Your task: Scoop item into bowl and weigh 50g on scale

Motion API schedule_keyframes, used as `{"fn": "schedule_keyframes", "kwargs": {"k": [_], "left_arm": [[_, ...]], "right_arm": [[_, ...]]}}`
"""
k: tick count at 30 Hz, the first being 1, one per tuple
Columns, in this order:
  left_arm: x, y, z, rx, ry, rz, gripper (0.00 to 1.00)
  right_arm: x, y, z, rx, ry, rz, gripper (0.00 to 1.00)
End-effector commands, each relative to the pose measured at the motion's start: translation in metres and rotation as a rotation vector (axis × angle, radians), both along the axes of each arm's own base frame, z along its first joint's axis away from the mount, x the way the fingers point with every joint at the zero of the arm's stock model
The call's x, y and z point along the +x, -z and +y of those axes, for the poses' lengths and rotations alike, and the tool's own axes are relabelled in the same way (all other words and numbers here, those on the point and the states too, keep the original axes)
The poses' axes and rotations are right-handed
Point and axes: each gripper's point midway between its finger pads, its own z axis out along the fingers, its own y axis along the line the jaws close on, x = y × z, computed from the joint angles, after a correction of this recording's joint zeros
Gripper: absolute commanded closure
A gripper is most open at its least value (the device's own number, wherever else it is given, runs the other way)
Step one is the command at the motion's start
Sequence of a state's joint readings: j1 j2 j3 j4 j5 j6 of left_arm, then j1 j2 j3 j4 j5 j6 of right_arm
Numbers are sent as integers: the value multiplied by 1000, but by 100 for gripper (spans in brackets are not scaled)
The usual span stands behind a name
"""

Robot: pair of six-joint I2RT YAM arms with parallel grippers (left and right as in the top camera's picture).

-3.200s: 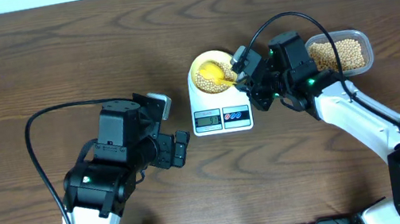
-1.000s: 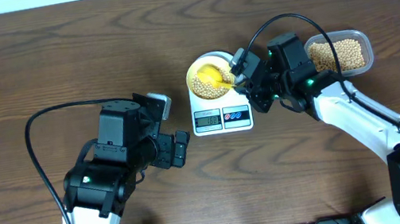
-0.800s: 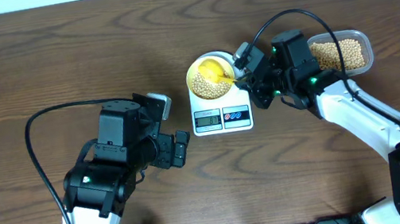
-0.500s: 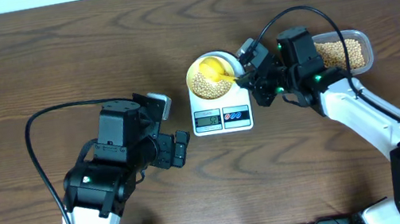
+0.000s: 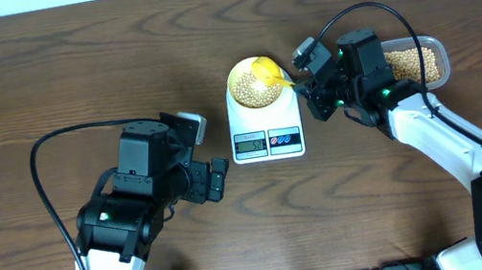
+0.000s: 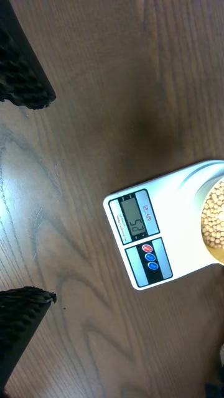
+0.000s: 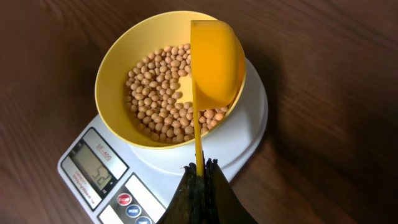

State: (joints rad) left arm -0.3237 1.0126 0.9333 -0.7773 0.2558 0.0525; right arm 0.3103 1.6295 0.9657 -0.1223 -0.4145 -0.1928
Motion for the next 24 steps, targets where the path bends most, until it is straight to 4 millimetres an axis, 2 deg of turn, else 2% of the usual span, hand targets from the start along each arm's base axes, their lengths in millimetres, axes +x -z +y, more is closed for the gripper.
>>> {"fn": "schedule_keyframes", "kwargs": {"k": [1, 10, 16, 21, 24], "left_arm": [[1, 0, 1, 8, -2, -5, 6], [1, 0, 1, 8, -2, -5, 7], [1, 0, 1, 8, -2, -5, 7], [1, 0, 1, 8, -2, -5, 6], [1, 0, 1, 8, -2, -5, 6]], "right_arm": [[5, 5, -6, -20, 19, -1, 99], [5, 4, -5, -58, -39, -55, 99], [4, -5, 6, -3, -86, -76, 99], [-1, -1, 13, -8, -111, -68, 99], [-2, 9, 16, -46, -130, -72, 99]]}}
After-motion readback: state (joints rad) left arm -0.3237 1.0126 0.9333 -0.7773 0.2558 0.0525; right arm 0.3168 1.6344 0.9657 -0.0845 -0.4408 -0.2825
